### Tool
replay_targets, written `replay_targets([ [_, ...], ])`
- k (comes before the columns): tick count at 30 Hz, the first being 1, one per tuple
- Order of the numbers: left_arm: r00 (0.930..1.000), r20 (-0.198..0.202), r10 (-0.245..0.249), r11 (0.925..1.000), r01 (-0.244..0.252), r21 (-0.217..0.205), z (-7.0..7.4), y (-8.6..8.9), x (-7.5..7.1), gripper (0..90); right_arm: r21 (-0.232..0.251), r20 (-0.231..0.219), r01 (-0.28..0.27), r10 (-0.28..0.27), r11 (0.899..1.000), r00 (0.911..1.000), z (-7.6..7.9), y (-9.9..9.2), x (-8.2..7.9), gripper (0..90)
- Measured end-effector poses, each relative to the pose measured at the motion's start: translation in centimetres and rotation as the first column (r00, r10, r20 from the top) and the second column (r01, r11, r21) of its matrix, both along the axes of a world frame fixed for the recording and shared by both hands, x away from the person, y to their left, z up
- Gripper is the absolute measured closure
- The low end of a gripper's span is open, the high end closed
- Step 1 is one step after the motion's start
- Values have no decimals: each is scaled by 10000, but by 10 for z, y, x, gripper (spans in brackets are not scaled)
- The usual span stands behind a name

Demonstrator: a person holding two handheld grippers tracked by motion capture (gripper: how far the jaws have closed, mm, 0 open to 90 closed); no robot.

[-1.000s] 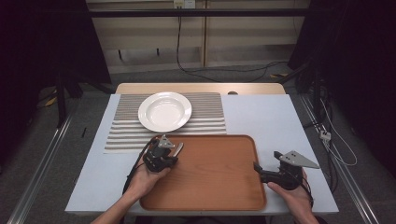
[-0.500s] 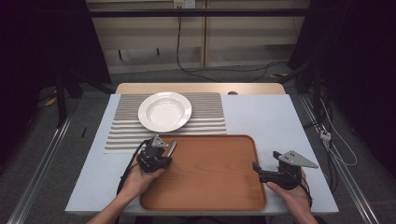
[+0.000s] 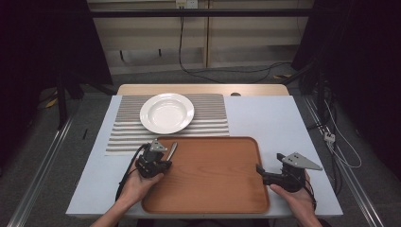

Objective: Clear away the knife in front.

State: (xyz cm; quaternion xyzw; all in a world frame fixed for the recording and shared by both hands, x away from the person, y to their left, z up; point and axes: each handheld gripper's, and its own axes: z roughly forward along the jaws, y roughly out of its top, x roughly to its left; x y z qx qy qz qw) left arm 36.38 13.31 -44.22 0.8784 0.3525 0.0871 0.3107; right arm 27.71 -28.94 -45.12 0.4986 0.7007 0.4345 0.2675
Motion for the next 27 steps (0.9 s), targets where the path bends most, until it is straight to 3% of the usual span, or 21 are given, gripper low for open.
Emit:
replay_targets([
  [17,9990,77,436,9988,-438,231,1,16,0,900,7,35,1,-1,10000,10000,0,-1,1,93],
  [27,9972,-118,744,9972,-743,126,1,22,0,900,41,53,4,-5,10000,10000,1,-2,0,93],
])
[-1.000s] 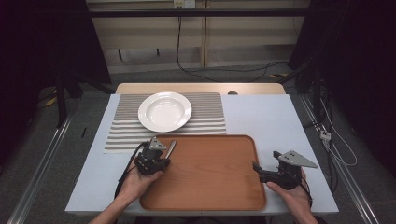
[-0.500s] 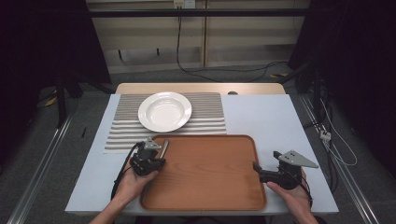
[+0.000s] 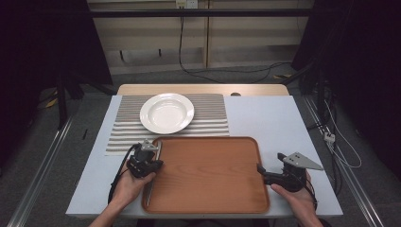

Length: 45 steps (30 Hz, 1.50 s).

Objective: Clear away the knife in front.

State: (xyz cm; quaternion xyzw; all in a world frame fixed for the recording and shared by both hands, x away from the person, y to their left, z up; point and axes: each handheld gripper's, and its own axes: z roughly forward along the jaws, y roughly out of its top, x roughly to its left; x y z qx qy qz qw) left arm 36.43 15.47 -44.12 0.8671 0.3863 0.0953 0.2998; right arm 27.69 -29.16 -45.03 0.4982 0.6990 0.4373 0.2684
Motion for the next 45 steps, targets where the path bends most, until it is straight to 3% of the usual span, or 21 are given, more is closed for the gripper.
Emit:
replay_targets([
  [8,9998,-63,179,9993,-181,-319,0,3,0,900,3,13,-13,13,10000,10000,0,0,0,93],
  [11,9999,99,-105,9955,114,-945,4,6,-1,879,5,10,-5,5,10000,10000,0,0,0,93],
  [14,9989,452,-120,9926,173,-1199,8,6,-2,803,5,4,2,-2,10000,10000,0,0,0,93],
  [19,9943,1042,222,9882,-60,-1531,13,8,-3,541,-6,20,22,-22,10000,10000,0,0,0,93],
  [23,9913,1233,469,9897,-294,-1400,14,9,-3,343,28,20,-15,15,10000,10000,0,1,1,92],
  [27,9907,985,934,9885,-805,-1277,14,14,-3,100,31,39,-12,12,10000,10000,0,0,1,92],
  [28,9894,1045,1010,9872,-866,-1338,14,16,-5,78,26,36,-7,7,10000,10000,0,0,2,92],
  [31,9896,1100,925,9837,-737,-1639,15,25,-8,68,13,29,4,-4,10000,10000,0,0,2,92],
  [34,9884,1335,720,9892,-536,-1364,15,32,-13,61,10,17,-16,16,10000,10000,0,0,2,92],
  [38,9776,1866,968,9879,-715,-1380,18,41,-20,64,39,20,19,-19,10000,10000,0,0,1,92],
  [43,9625,2121,1688,9748,-1312,-1805,18,59,-27,64,43,29,26,-27,10000,10000,0,0,1,92],
  [45,9596,2125,1843,9693,-1417,-2011,14,66,-28,65,20,32,41,-41,10000,10000,0,0,1,92],
])
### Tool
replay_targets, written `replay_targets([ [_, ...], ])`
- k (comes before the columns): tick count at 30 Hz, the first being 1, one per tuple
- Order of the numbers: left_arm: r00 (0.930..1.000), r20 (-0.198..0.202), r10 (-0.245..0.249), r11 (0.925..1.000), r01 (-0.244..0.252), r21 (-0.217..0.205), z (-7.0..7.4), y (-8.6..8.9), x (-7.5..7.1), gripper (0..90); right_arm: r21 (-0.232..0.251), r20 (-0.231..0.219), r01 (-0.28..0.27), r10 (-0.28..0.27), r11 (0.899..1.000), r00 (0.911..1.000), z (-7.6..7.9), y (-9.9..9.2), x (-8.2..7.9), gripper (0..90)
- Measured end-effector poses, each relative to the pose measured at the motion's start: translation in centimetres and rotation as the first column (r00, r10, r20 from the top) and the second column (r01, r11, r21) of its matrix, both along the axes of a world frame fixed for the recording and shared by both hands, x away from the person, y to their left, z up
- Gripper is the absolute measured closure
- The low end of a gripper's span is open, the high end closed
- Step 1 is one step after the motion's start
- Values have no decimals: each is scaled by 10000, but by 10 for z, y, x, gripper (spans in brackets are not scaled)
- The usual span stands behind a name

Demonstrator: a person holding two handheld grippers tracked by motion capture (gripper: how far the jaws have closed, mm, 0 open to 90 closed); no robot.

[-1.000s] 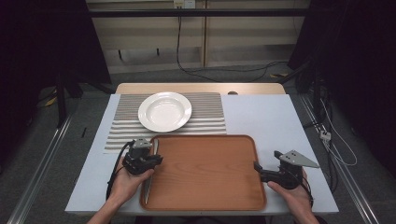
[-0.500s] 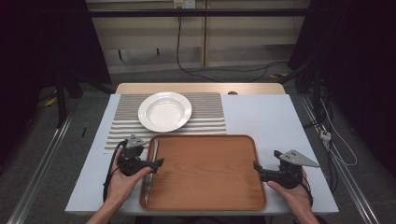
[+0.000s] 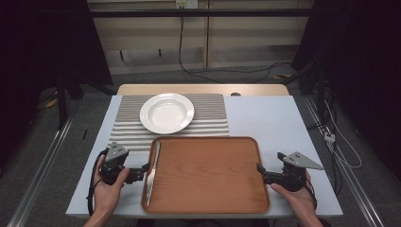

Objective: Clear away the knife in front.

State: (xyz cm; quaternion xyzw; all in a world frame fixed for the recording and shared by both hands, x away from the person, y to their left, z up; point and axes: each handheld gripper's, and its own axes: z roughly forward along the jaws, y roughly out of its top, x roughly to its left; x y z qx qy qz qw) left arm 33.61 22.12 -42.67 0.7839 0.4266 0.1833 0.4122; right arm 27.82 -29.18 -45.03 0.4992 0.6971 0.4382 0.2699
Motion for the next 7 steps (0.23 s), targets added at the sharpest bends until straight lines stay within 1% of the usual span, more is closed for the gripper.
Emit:
replay_targets([
  [1,9999,-25,102,9998,-103,-141,-2,3,0,64,14,12,8,-8,10000,10000,0,0,0,92],
  [3,9997,-187,129,9995,-135,-290,-5,8,-1,65,-15,40,-2,2,10000,10000,0,-1,0,92],
  [5,9995,-136,270,9993,-273,-261,-6,11,-2,65,-7,35,44,-44,10000,10000,0,-1,-1,92],
  [7,9993,-257,253,9995,-258,-208,-7,12,-2,63,-11,21,75,-75,10000,10000,0,-2,0,92],
])
